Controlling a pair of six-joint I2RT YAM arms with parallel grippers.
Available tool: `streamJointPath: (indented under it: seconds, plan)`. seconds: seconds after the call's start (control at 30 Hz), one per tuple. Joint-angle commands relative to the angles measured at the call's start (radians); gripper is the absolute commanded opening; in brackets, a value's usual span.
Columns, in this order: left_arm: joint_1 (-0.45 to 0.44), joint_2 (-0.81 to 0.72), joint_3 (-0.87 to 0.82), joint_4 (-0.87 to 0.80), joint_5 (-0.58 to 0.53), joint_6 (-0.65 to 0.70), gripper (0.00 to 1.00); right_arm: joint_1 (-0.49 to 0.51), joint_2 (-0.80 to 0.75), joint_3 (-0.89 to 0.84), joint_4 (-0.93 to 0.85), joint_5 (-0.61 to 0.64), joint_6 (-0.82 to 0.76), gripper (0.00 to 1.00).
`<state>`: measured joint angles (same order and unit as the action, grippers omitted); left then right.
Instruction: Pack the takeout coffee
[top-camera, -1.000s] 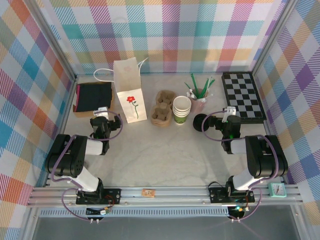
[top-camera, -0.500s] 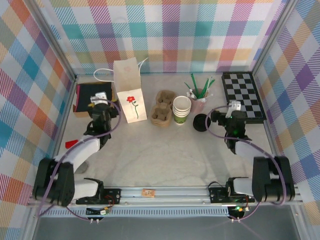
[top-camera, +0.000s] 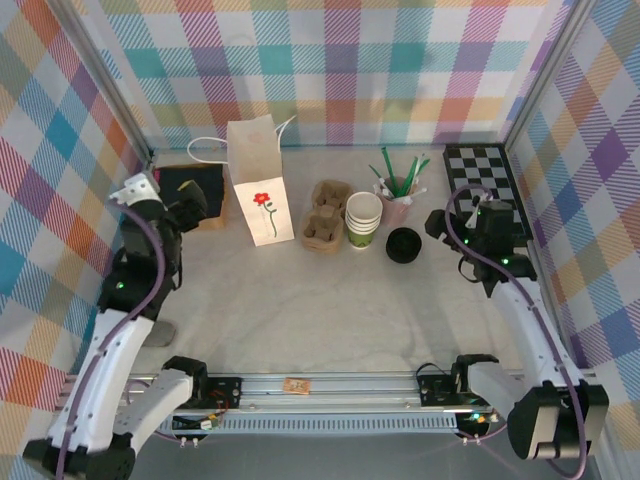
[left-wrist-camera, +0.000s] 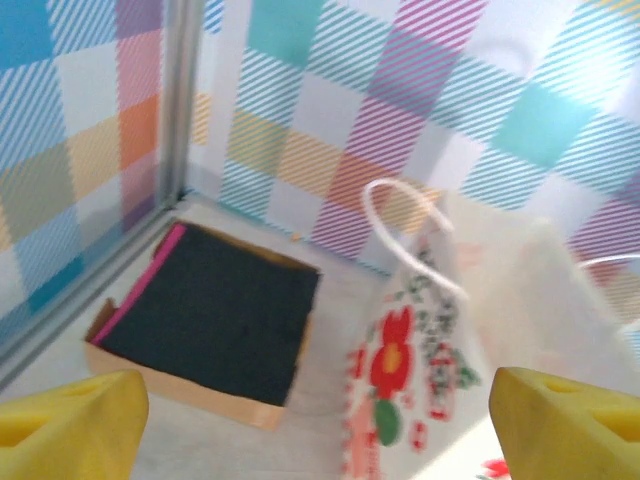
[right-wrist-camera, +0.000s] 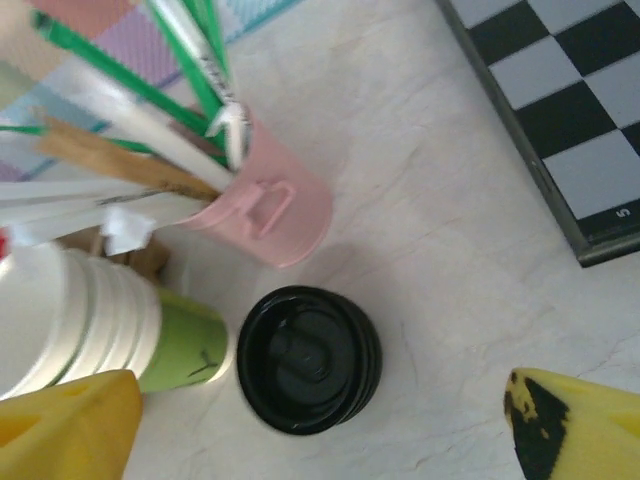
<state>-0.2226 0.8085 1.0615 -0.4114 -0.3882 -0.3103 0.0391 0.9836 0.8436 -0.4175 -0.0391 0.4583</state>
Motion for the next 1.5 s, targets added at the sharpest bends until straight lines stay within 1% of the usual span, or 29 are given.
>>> streamJointPath:
  seconds: [0.0, 0.07, 0.13, 0.2, 0.27, 0.3, 0.33, 0.37, 0.43, 0.53, 0.67, 0.77, 0.83, 0.97, 1.23, 1.47]
  plan:
    - [-0.058, -0.023, 0.060, -0.248, 0.196, -0.081, 0.86, 0.018, -0.030, 0.104, -0.214, -0.103, 0.021, 0.87]
    - [-0.143, -0.034, 0.059, -0.281, 0.232, -0.120, 0.86, 0.049, -0.025, 0.162, -0.298, -0.095, 0.019, 0.85]
    - [-0.278, -0.028, 0.043, -0.277, 0.229, -0.156, 0.87, 0.085, -0.016, 0.207, -0.356, -0.082, 0.021, 0.84]
    - [-0.454, 0.011, 0.024, -0.252, 0.166, -0.182, 0.87, 0.123, 0.005, 0.245, -0.396, -0.077, 0.030, 0.82]
    - [-0.658, 0.095, 0.007, -0.211, 0.044, -0.184, 0.87, 0.177, 0.042, 0.284, -0.422, -0.068, 0.044, 0.77]
    - [-0.723, 0.140, 0.005, -0.198, 0.012, -0.184, 0.88, 0.205, 0.066, 0.303, -0.428, -0.054, 0.050, 0.74]
    - [-0.767, 0.204, 0.006, -0.189, 0.008, -0.187, 0.88, 0.237, 0.093, 0.321, -0.433, -0.037, 0.060, 0.70]
    - [-0.786, 0.255, 0.005, -0.186, 0.024, -0.210, 0.89, 0.270, 0.122, 0.347, -0.438, -0.020, 0.070, 0.67]
    - [-0.791, 0.298, -0.033, -0.142, 0.072, -0.265, 0.89, 0.319, 0.172, 0.385, -0.445, 0.002, 0.096, 0.67]
    - [-0.791, 0.301, -0.119, -0.027, 0.166, -0.321, 0.87, 0.376, 0.245, 0.436, -0.453, 0.042, 0.136, 0.65]
    - [-0.789, 0.315, -0.172, -0.024, 0.186, -0.366, 0.87, 0.417, 0.343, 0.503, -0.480, 0.117, 0.190, 0.59]
    - [-0.740, 0.287, -0.241, 0.019, 0.249, -0.415, 0.87, 0.423, 0.399, 0.540, -0.494, 0.170, 0.215, 0.54]
    - [-0.693, 0.262, -0.281, 0.039, 0.288, -0.441, 0.86, 0.424, 0.436, 0.563, -0.496, 0.173, 0.220, 0.51]
    - [-0.641, 0.244, -0.308, 0.017, 0.301, -0.442, 0.85, 0.433, 0.505, 0.607, -0.499, 0.196, 0.225, 0.49]
    - [-0.613, 0.258, -0.329, 0.020, 0.330, -0.434, 0.85, 0.443, 0.610, 0.689, -0.494, 0.212, 0.227, 0.49]
    - [-0.579, 0.225, -0.346, 0.002, 0.339, -0.434, 0.85, 0.453, 0.701, 0.762, -0.508, 0.227, 0.225, 0.46]
